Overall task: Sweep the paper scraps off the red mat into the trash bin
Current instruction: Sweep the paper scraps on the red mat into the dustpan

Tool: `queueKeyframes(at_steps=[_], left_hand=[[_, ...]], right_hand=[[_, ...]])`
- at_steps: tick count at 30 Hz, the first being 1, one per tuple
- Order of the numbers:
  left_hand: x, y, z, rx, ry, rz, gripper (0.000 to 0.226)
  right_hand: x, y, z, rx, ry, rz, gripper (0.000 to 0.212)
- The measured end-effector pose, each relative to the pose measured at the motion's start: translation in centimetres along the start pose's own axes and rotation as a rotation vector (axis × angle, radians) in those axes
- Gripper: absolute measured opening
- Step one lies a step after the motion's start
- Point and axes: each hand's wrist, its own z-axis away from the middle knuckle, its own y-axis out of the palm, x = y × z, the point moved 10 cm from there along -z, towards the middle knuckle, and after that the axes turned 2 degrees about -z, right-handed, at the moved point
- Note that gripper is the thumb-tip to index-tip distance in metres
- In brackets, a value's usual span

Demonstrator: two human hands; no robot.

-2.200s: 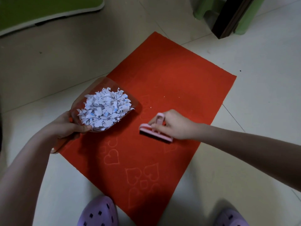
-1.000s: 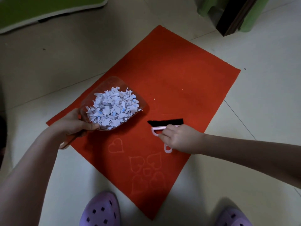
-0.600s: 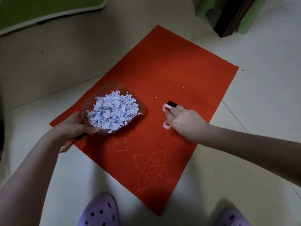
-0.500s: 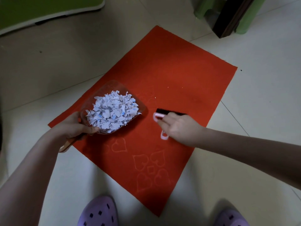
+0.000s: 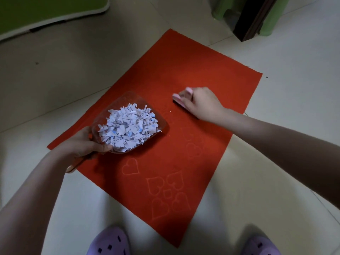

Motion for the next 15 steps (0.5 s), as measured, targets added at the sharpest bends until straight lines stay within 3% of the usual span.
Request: queueKeyframes(at_steps=[4,6,9,12,15], left_hand=[[-0.3,0.5,0.1,0.057,-0.01,-0.037,0.063],[-0.2,0.6,0.1,0.054,-0.014,-0.046,0.063],[-0.4,0.4,-0.1,0.042,-0.018,-0.063,0.065],[0.0,0.1,-0.2,0.042,-0.038,-0.09,0.08],[-0.1,0.4,-0.5,0.048,-0.056,-0.105,0.075]], right_hand=[[-2.9,1.2,-2.8,-0.008,0.299,-0.38,0.029],[-3.9,2.6,-2.4,0.034,0.368,-0.363,0.032],[-6.1,1.7,-1.1,-0.032,0.429,-0.267,0.04],[-6.8,-0.4,-0.4,-0.101,0.427,-0.226,0.047],[-6.2,-0.7,-0.5,-0.098,0.393,-0.274,0.043]])
